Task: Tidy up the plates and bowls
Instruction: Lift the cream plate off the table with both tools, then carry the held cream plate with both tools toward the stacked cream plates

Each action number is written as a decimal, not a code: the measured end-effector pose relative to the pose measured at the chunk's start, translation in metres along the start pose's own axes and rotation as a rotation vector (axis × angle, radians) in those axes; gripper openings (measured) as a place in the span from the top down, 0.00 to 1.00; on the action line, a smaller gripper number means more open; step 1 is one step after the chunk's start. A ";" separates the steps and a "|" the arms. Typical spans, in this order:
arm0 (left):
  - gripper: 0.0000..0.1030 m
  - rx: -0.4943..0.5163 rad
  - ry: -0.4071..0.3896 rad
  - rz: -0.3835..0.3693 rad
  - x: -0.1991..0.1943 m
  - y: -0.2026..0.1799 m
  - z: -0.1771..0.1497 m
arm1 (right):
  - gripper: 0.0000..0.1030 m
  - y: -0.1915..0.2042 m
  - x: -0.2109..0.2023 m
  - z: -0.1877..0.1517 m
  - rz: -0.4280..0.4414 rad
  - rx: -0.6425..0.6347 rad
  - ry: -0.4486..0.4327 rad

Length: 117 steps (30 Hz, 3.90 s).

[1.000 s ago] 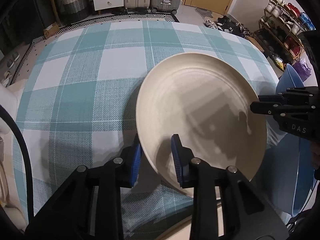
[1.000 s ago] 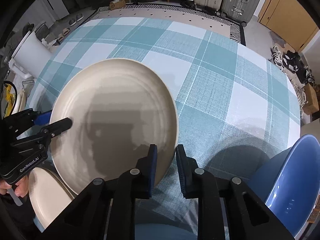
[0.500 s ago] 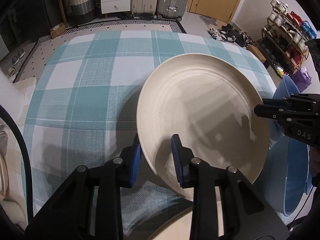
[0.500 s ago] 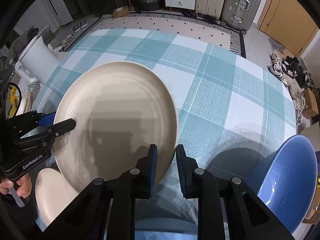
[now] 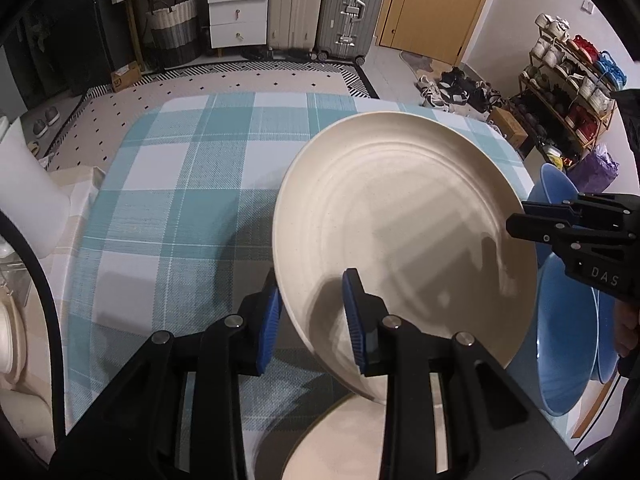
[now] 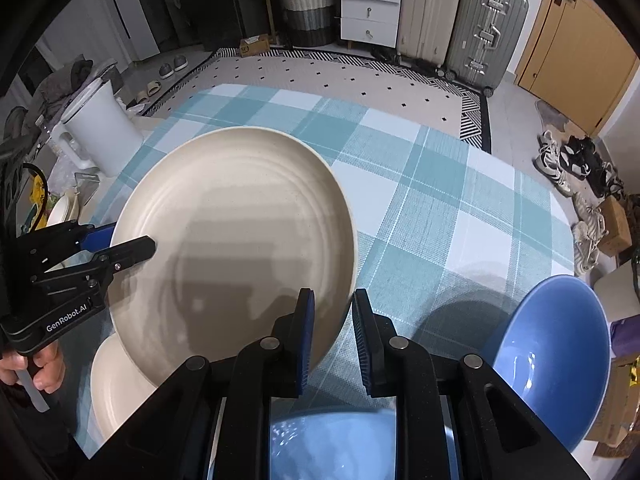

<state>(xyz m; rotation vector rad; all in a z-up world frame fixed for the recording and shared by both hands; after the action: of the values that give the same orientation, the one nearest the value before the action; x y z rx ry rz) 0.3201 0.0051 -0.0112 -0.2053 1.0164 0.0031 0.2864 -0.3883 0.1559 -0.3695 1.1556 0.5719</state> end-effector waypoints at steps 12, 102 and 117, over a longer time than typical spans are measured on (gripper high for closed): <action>0.75 0.010 -0.054 0.008 -0.048 -0.007 -0.013 | 0.81 0.014 -0.032 -0.007 -0.005 -0.022 -0.052; 0.74 0.047 0.004 0.030 -0.079 0.022 -0.181 | 0.79 0.119 -0.061 -0.165 0.062 -0.037 -0.135; 0.74 0.089 -0.006 0.079 -0.070 0.013 -0.184 | 0.78 0.123 -0.058 -0.175 0.016 -0.039 -0.135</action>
<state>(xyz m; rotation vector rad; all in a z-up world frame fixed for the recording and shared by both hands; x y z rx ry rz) 0.1267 -0.0076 -0.0478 -0.0839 1.0159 0.0302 0.0651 -0.3998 0.1475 -0.3497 1.0200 0.6248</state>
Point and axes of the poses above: each gripper's, at about its wrist camera, not at the fingertips, and x roughly the way its jaws point, y to its left, z to its top, the point moved 4 cm from there along x, roughly the way its jaws point, and after that the axes turned 5 degrees about -x, right-handed, at the moved point
